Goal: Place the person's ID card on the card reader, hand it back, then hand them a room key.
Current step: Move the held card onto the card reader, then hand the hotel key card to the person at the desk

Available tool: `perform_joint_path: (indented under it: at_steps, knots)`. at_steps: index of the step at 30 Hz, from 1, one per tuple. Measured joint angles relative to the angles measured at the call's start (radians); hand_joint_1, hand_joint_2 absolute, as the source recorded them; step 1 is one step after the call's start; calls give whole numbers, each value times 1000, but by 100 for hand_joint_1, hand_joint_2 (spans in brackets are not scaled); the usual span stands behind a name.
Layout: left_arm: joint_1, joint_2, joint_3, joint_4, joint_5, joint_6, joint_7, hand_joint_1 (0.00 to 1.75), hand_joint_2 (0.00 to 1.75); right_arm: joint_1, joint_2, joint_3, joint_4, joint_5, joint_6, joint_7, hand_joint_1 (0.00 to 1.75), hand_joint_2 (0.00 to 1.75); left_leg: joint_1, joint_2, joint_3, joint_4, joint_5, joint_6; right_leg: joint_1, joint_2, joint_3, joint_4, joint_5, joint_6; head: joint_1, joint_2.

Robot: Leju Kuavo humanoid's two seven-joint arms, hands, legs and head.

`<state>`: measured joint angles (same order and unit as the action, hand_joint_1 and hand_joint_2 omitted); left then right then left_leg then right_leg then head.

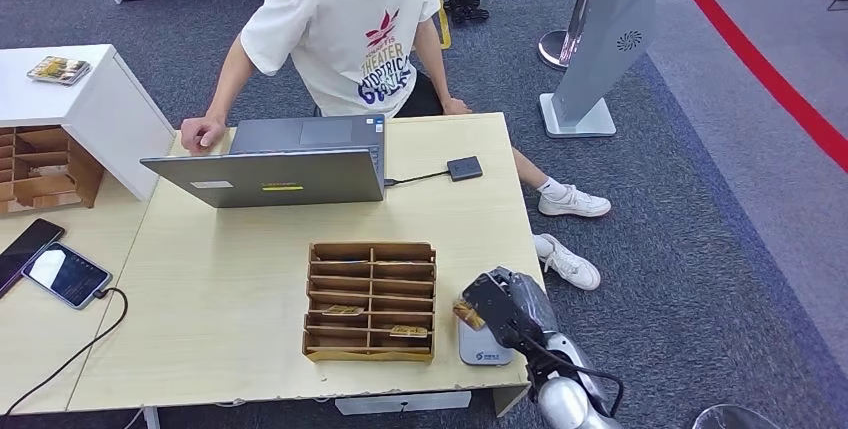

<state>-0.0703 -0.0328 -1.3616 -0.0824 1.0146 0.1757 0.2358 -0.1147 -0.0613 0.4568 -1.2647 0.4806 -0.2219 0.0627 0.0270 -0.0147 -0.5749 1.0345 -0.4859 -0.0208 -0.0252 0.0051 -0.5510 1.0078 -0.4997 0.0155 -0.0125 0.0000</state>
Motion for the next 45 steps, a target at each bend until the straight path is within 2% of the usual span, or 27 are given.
perform_joint_path:
  at_steps: [16, 32, 45]
  knots:
    - [-1, 0, -15, 0, 29, -7, 3, 0, 0, -2, 1, -24, 21, 177, 1, 81, 175, 175, 0, 0, 0, 0, 0, 0, 0, 0, 0, 0, 0, 0, 0, 0]
    - [-1, -1, -16, 0, 45, -9, 4, 0, 0, 1, 3, -26, 26, 199, 18, 85, 175, 175, 0, 0, 0, 0, 0, 0, 0, 0, 0, 0, 0, 0, 0, 0]
    - [-1, -1, -16, 0, 60, -9, 4, 0, 0, 29, 33, -20, 34, 199, 21, 82, 175, 175, 0, 0, 0, 0, 0, 0, 0, 0, 0, 0, 0, 0, 0, 0]
